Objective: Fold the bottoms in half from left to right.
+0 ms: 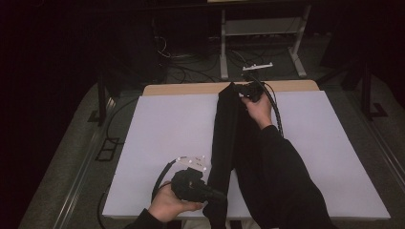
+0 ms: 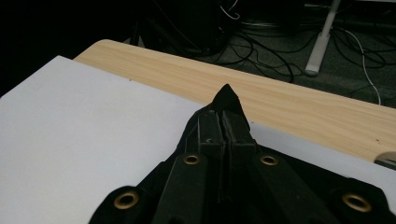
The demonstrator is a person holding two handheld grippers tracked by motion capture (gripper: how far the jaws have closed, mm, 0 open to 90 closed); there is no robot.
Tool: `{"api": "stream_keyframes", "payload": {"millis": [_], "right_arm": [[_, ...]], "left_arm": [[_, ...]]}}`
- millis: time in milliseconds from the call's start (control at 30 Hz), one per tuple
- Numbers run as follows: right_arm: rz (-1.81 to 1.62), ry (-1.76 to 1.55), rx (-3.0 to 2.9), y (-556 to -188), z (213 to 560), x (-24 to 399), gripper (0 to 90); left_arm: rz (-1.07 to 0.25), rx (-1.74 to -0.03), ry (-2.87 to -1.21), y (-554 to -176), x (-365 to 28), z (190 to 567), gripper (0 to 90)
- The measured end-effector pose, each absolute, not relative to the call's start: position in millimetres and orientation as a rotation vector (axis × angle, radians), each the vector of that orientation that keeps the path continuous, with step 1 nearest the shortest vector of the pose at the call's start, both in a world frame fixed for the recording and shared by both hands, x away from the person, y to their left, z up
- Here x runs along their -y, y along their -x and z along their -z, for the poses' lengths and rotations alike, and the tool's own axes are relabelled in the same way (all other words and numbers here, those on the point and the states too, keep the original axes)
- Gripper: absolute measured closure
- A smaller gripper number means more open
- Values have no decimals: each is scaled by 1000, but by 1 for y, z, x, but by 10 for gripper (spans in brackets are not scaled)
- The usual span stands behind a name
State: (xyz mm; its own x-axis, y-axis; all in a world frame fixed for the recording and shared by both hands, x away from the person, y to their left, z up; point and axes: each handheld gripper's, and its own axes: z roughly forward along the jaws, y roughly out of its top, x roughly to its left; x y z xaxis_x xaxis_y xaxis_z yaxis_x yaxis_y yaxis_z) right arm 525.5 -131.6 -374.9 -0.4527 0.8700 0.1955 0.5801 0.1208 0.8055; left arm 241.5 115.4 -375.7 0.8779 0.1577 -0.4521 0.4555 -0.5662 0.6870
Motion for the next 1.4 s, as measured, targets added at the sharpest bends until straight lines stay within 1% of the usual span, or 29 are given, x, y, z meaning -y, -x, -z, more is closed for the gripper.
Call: {"api": "stream_keyframes", "payload": {"millis": [600,1133,1400], "right_arm": [[-1250,-1457,-2080,-523,393,164,859],[-1213,-1457,-2117,-528,403,199,860],[-1160,-1448,-2179,-537,414,207,859]], "left_arm": [[461,-416,-2184,-242,-84,378,887],[520,-399,-2211,-250,-35,388,887],[527,-434,-2211,-251,-14,390,887]]}}
